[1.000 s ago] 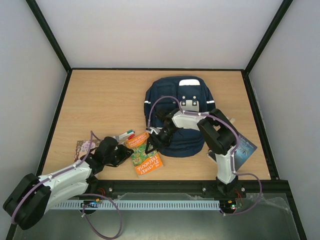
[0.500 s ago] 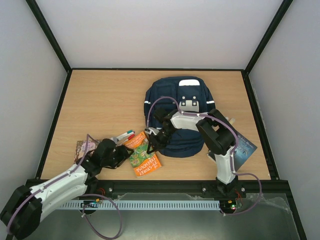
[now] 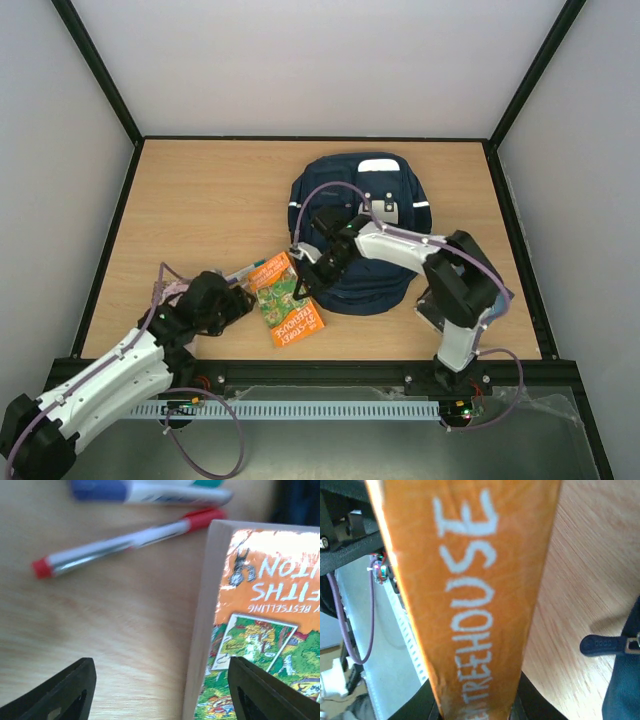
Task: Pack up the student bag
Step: Pick up the book from the center of the board.
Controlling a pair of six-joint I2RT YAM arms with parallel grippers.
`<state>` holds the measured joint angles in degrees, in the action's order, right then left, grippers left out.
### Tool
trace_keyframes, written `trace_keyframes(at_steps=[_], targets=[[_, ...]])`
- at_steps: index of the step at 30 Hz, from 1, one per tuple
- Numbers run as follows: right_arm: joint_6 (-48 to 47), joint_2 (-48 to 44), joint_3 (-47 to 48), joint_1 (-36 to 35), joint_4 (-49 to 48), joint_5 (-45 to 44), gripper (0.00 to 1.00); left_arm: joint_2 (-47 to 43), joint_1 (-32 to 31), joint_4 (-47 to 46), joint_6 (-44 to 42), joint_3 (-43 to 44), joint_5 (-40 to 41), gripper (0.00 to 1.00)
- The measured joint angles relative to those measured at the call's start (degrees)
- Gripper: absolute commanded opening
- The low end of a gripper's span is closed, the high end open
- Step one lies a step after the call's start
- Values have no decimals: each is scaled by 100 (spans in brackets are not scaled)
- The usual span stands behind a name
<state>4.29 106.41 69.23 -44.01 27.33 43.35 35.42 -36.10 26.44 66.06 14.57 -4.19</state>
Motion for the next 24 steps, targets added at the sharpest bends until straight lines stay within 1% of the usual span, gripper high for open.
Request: trace_keyframes(at_steps=[2, 7, 10, 12, 15, 18, 21, 24], targets=[[-118, -376, -59, 4, 7, -66, 8, 129, 0, 122, -245, 400, 103, 82], [-476, -1147, -83, 142, 166, -313, 7, 304, -2, -74, -822, 944, 162, 86], [-850, -1556, -83, 407, 374, -562, 7, 341, -24, -348, -1209, 1220, 122, 87], [-1222, -1832, -83, 625, 566, -721, 8, 376, -26, -586, -1526, 1429, 20, 88], [-1982, -2227, -85, 890, 907, -951, 8, 533, -26, -1058, -2216, 1829, -240, 90], [-2752, -2625, -111, 925, 1250, -1152, 8, 682, -26, -1405, -2942, 2153, -608, 93], [-3427, -2914, -109, 911, 1639, -1263, 5, 911, -26, -1628, -3626, 2465, -1141, 93], [-3971, -2957, 17, 911, 2135, -1329, 4, 1270, -28, -1725, -4177, 2728, -1720, 92]])
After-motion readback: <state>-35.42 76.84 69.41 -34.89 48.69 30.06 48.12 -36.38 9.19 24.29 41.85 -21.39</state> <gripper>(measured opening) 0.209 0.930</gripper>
